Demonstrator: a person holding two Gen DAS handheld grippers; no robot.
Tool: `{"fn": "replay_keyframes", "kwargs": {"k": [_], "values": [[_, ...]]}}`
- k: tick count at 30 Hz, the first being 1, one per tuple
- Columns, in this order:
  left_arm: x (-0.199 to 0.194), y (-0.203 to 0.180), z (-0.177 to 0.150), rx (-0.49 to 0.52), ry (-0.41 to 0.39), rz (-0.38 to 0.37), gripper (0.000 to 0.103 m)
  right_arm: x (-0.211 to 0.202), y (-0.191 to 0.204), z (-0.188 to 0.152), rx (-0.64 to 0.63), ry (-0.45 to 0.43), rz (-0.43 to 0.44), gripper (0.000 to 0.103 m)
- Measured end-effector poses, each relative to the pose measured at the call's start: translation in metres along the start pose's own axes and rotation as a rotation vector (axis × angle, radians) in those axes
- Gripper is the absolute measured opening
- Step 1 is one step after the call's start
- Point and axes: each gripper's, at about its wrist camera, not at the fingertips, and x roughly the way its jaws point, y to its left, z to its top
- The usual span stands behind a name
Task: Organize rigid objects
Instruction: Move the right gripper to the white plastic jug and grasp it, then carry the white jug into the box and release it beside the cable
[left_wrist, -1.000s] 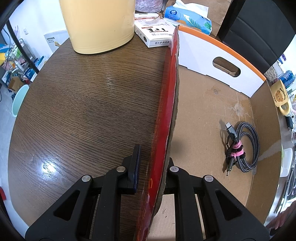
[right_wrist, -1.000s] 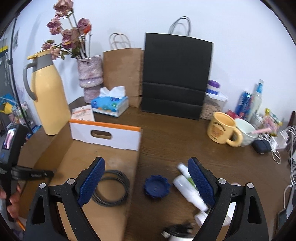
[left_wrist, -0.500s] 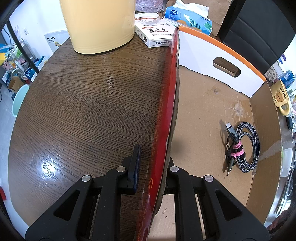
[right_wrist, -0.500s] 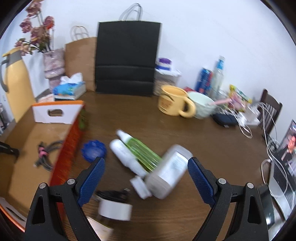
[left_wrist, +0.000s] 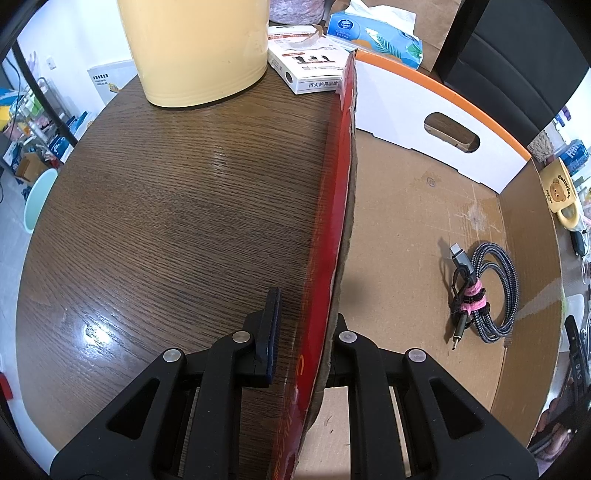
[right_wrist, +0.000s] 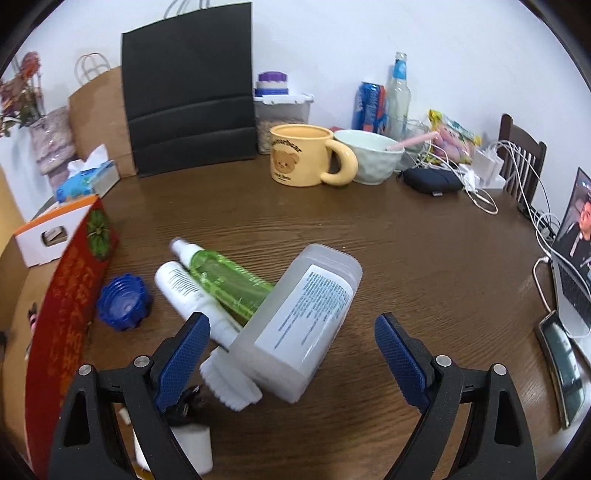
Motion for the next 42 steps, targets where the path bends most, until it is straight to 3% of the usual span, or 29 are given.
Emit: {"fn": "replay_keyframes", "kwargs": {"k": [6,12,14,27,42], "values": [[0.001,-0.003,0.002,0.001,0.001,0.003,0.011,0.001,-0.006,-0.003,0.027,-0.022,-0.016,0.091],[0.001,-0.004,0.003,0.002,0.002,0.003,0.011,0.015,-0.013,-0.005,0.06,0.031,-0.004,0.051],[0.001,-0.003,0.003,0.001,0.001,0.004,0.011,0.015,-0.017,-0.006,0.082,0.03,0.002,0.046],[0.001,-0.003,0.003,0.002,0.002,0.004,0.011,-0.006,-0.024,-0.008,0.123,-0.078,0.007,0.045],[0.001,-0.003,0.003,0.001,0.002,0.004,0.011,-0.04,-0.004,-0.002,0.07,-0.225,0.049,0.045]]}}
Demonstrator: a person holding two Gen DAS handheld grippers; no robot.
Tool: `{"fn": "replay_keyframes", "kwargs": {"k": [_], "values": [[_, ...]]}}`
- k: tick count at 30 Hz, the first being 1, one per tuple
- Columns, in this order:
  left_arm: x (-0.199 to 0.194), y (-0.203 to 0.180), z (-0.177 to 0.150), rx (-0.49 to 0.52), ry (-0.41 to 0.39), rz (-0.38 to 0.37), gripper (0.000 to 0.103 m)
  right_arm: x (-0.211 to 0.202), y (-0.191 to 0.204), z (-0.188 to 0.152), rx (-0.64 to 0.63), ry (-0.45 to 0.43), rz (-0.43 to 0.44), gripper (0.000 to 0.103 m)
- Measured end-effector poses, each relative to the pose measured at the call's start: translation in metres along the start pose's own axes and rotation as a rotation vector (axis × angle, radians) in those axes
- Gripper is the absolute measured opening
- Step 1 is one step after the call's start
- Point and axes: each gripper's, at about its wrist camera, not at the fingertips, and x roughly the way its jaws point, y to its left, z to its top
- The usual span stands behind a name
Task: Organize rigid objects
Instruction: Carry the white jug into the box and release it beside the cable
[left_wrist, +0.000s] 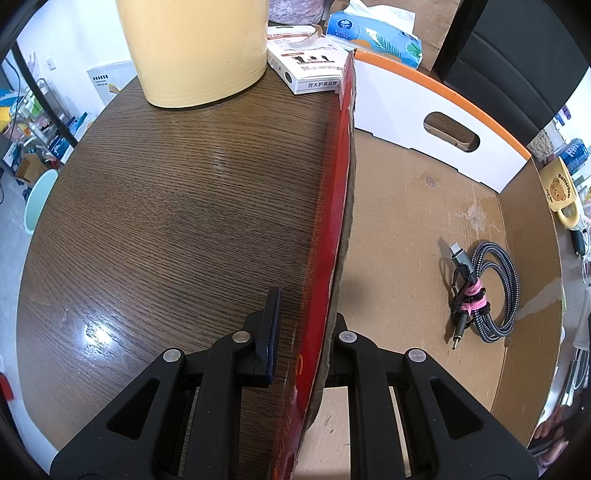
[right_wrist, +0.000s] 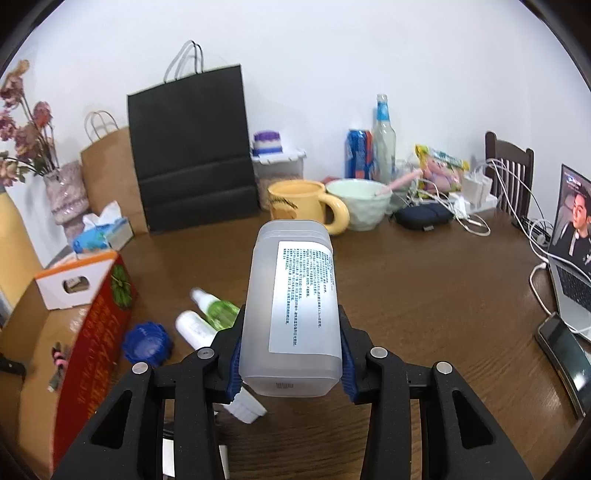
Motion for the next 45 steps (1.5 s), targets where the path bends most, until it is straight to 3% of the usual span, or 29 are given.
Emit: {"fn": "replay_keyframes", "kwargs": {"k": [16,29,37,45], "values": [[0.0,-0.001,0.001,0.001,0.003,-0.003,0.011,-0.024,0.059,0.017,-0.106,-0.065,0.125,0.045],[0.001,-0.003,0.001,0.005,0.002,-0.002,0.011,-0.034,0.14,0.04,-0.222,-0.111,0.241,0.045],[0.003,-0.003,0.001,0.007,0.007,-0.011,0.011,-0.028,0.195,0.051,-0.322,-0.103,0.323,0.045],[0.002,-0.003,0.001,0.006,0.003,-0.012,0.011,-0.006,0.241,0.044,-0.443,-0.025,0.357,0.045]]}}
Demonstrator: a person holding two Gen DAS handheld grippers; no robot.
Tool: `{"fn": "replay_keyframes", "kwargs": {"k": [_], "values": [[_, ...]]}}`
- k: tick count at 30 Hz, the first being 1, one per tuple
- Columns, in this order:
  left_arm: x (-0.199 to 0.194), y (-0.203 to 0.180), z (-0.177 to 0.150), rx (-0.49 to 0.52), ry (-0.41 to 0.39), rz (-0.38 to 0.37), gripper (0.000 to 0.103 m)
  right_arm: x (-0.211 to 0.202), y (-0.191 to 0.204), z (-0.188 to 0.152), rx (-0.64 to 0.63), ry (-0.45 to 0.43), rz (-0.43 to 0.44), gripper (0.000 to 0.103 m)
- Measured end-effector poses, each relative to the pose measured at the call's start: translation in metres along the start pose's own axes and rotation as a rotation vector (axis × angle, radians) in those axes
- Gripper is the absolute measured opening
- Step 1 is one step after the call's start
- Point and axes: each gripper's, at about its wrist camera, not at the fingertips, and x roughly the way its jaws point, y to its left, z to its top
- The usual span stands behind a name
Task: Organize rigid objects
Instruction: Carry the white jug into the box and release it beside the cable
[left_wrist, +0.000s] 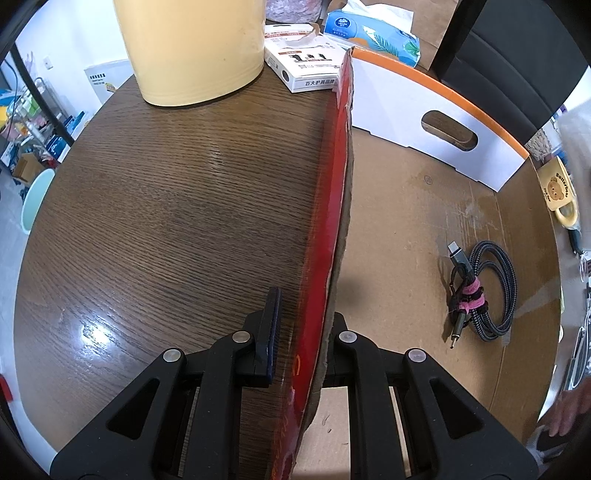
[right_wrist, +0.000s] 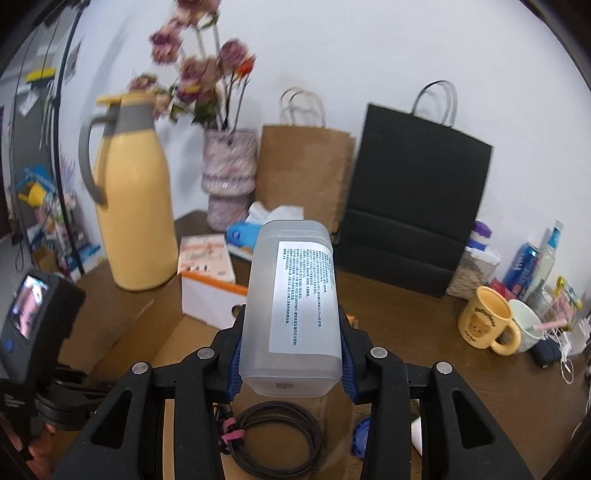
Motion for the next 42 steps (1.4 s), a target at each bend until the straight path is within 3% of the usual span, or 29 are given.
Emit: {"fn": "replay_keyframes", "kwargs": {"k": [10,22,23,25,42], "values": [[-0.002,-0.001,0.0,0.009,-0.001,0.0,0.011,0.034,0.019,-0.016,-0.068,0.129,0.025,0.045],[-0.002,-0.001,0.0,0.009,-0.001,0.0,0.011,0.039,0.013,-0.018,-0.042,0.157,0.019,0.047],[-0.002,-0.001,0.0,0.009,-0.001,0.0,0.011,0.04,0.012,-0.018,-0.039,0.163,0.014,0.051],[-0.002,-0.001,0.0,0.009,-0.001,0.0,0.011,0.04,0.011,-0.018,-0.034,0.163,0.0,0.089],[-0.003,0.0,0.0,0.008,-0.001,0.0,0.011,0.029,0.005,-0.015,0.0,0.114,0.004,0.091]]}}
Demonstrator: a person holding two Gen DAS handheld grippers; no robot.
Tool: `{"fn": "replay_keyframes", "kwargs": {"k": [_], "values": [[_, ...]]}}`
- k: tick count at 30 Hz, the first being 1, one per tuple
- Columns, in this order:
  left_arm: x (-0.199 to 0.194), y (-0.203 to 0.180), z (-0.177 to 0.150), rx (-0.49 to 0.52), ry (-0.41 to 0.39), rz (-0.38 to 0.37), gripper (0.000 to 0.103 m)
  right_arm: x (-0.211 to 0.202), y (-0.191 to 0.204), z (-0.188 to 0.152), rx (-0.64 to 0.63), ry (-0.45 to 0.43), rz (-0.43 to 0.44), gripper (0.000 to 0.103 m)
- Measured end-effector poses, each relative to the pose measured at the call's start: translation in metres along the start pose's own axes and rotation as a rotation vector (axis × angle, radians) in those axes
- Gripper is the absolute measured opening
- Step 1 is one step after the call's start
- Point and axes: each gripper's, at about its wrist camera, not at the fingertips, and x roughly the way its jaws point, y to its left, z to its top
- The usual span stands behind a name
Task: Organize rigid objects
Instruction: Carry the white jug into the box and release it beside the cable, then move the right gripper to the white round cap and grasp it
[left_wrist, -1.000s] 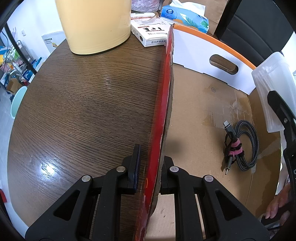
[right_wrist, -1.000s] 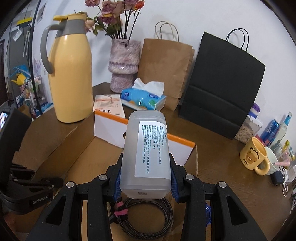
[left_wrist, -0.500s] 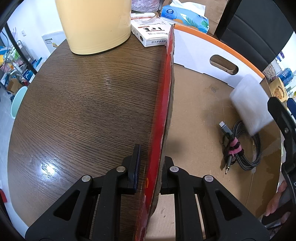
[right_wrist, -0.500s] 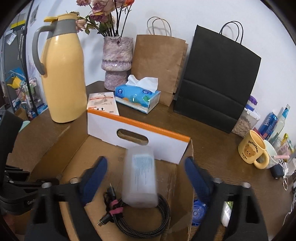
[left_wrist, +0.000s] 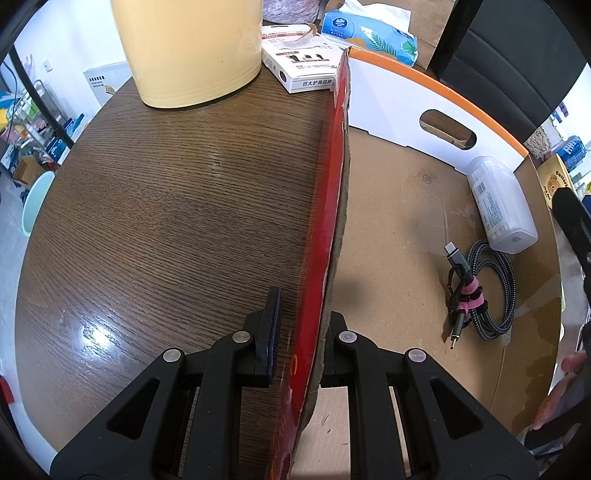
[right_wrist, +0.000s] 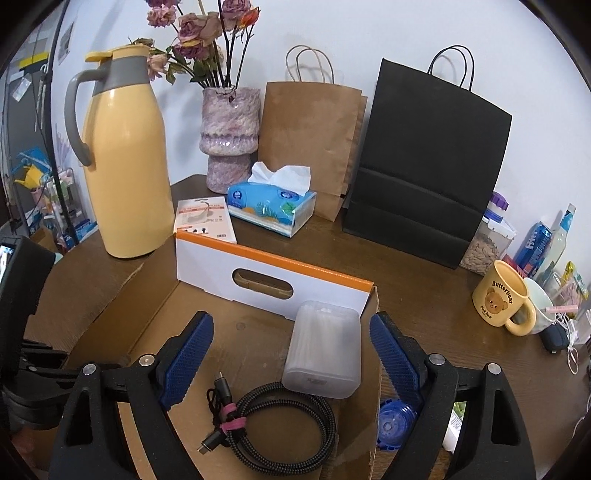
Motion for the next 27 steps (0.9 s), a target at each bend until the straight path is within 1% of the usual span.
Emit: {"fn": "replay_keyframes", "kwargs": {"k": [7,11,14,20,23,27], "values": [[0.0,0.0,0.0,0.0,0.001,0.0,0.011,-0.01,-0.002,0.0,0.01,-0.029,0.009,0.091],[0.001,0.001,0.0,-0.001,0.002,-0.004,0.011,-0.018,-0.01,-0.002,0.033,-0.025,-0.029,0.091],[0.002,0.001,0.0,-0.001,0.004,-0.005,0.011,-0.031,-0.023,-0.003,0.076,-0.04,-0.01,0.091],[0.003,0.002,0.001,-0.001,0.008,-0.009,0.011,-0.066,-0.049,-0.006,0.142,-0.092,-0.032,0.091],[0.003,0.003,0.002,-0.002,0.008,-0.008,0.011,-0.083,-0.06,-0.015,0.152,-0.108,-0.043,0.091],[0.004,0.003,0.002,-0.002,0.007,-0.006,0.011,-0.104,-0.071,-0.031,0.122,-0.134,-0.068,0.091]]}}
